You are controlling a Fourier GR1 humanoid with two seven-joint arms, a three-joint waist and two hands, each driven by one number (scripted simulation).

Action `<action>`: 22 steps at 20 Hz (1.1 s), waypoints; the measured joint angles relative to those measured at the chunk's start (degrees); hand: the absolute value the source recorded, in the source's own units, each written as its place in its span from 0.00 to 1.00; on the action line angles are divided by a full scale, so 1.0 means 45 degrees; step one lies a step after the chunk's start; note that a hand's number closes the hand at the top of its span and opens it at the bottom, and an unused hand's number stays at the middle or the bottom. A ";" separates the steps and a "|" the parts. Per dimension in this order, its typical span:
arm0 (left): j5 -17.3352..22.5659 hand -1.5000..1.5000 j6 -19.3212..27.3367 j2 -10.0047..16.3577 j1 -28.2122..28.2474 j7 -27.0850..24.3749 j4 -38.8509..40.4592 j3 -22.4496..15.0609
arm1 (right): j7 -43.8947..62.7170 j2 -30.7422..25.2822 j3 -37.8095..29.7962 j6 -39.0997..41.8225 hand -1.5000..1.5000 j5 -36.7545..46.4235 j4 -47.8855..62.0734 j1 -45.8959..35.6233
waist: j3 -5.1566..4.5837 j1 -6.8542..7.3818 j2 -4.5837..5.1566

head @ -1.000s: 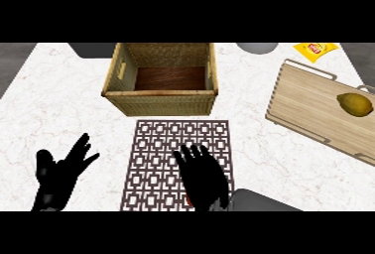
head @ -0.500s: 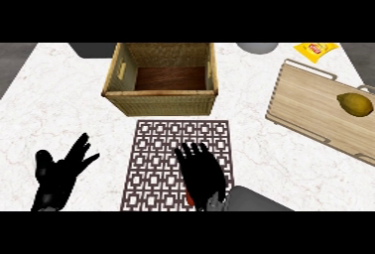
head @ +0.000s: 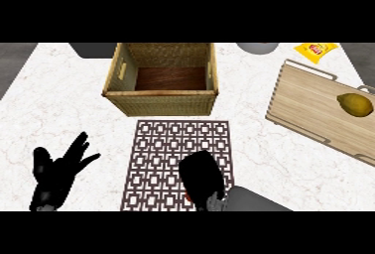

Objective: Pick the bell pepper from the placemat and place it in the basket

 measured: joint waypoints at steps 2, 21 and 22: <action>-0.0081 0.50 0.0032 -0.0086 0.0024 -0.0089 0.0063 -0.0003 | -0.0014 0.0284 0.0026 -0.0109 1.00 0.0375 0.0268 -0.0002 | 0.0001 0.0002 -0.0016; -0.0457 0.50 -0.0349 -0.0539 -0.1166 0.0168 0.0228 -0.1077 | 0.4168 0.2060 -0.2449 -0.4015 1.00 -0.0907 0.0835 -0.5127 | -0.0085 0.1739 0.0137; -0.0475 0.50 -0.0334 -0.0549 -0.1172 0.0229 0.0238 -0.1101 | 0.4139 0.2066 -0.2764 -0.4511 1.00 -0.0792 0.0676 -0.5403 | -0.0079 0.1733 0.0118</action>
